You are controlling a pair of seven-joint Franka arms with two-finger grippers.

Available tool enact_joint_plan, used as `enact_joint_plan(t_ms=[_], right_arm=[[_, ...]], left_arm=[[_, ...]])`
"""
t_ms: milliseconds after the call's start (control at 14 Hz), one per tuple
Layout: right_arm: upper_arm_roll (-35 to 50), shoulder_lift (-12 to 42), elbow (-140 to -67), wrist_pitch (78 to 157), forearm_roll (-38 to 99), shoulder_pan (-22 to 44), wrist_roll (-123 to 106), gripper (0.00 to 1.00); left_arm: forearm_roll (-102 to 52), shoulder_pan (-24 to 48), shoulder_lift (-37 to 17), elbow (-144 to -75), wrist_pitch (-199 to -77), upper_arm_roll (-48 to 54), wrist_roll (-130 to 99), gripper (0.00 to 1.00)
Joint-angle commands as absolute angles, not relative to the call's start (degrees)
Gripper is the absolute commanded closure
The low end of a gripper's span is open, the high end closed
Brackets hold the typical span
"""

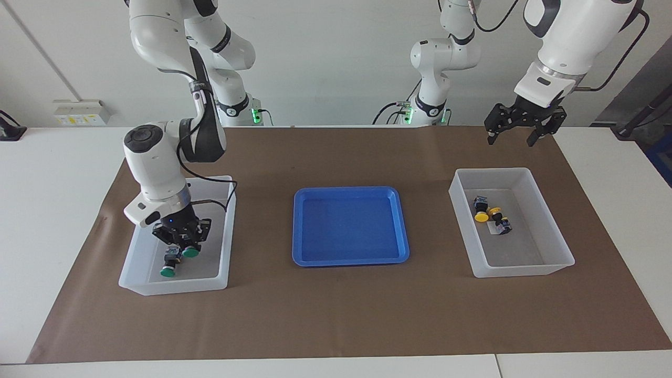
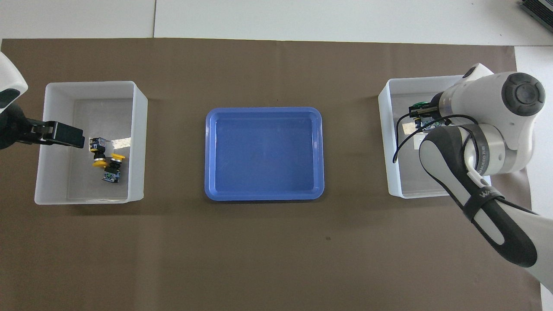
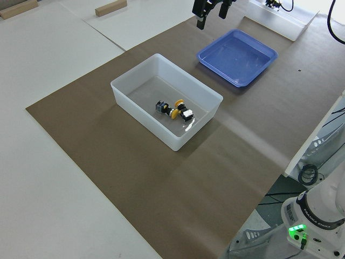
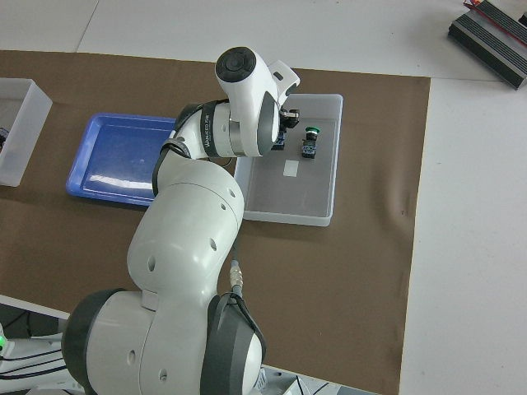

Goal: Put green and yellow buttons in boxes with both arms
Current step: 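Lower the green button into the right box and open the right gripper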

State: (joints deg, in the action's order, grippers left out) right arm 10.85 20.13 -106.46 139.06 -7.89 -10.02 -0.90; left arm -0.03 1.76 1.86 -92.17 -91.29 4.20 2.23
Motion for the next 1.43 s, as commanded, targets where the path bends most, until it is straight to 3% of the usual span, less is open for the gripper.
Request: enact_joint_plan(t_ms=[0,214,286,357,429,500,714,1000,1357], right_arm=[[11.51,22.32,-106.08,142.90,-7.38,-12.91,-4.48,1.00],[11.51,24.78,-105.91,145.98,-7.38,-13.71,-4.40,1.00],[11.51,25.57,-105.82,146.42,-7.38,-13.71,-4.13,0.83],[11.51,25.84,-105.82,146.60,-7.38,-13.36,-3.78,0.52],[11.51,25.75,-105.65,146.51,-7.38,-13.27,-3.78,0.13],[11.51,25.66,-105.47,146.43,-7.38,-13.27,-3.78,0.00],[11.51,23.65,-104.59,144.24,-7.29,-12.83,-3.69,0.00],[12.04,17.77,-103.10,134.76,-6.77,-11.87,2.88,0.00],[13.17,9.95,-97.31,117.10,-6.42,-9.49,9.22,0.00]], left_arm=[[-0.88,1.23,2.46,-92.46,-90.35,4.31,2.29,0.00],[-0.88,1.23,2.46,-92.46,-90.35,4.31,2.29,0.00],[-0.88,1.23,2.46,-92.46,-90.35,4.31,2.29,0.00],[-0.88,1.23,2.46,-92.46,-90.35,4.31,2.29,0.00],[-0.88,1.23,2.46,-92.46,-90.35,4.31,2.29,0.00],[-0.88,1.23,2.46,-92.55,-90.35,4.31,2.29,0.00],[-0.88,1.32,2.46,-92.46,-90.35,4.22,2.29,0.00],[-0.88,1.23,2.46,-92.55,-90.35,4.31,2.29,0.00],[-0.88,1.23,2.46,-92.46,-90.35,4.31,2.29,0.00]])
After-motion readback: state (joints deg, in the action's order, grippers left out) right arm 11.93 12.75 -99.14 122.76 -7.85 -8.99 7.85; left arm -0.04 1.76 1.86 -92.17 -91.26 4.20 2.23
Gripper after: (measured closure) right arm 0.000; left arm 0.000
